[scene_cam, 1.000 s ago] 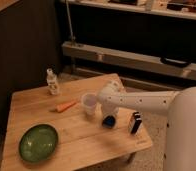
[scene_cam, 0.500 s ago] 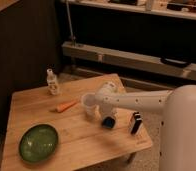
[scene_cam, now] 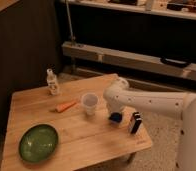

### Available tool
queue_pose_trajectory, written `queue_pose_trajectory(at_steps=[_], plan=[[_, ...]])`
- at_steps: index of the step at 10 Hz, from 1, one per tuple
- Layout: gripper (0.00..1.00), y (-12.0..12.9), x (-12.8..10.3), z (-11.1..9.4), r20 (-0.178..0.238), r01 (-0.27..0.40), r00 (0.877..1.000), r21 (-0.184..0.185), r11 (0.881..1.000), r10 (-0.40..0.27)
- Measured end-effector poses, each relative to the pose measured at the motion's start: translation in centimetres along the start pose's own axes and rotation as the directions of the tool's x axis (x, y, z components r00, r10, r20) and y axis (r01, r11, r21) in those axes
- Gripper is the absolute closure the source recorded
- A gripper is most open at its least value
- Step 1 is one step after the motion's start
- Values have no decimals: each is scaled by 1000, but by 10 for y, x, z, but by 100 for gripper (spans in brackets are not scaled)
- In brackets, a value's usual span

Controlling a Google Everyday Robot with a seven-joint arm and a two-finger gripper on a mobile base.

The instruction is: Place the white sponge in the ceramic cup

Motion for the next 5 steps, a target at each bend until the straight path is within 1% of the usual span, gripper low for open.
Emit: queue_pose_trajectory(at_steps=[1, 2, 3, 4, 5], plan=[[100, 20, 18, -19, -59, -36, 997, 49, 998, 39], [100, 34, 29, -30, -118, -57, 990, 126, 990, 72], [100, 46, 37, -38, -188, -62, 976, 254, 965, 112], [100, 48, 40, -44, -225, -48, 966, 325, 944, 127], [100, 44, 42, -55, -264, -17, 955, 406, 914, 135]])
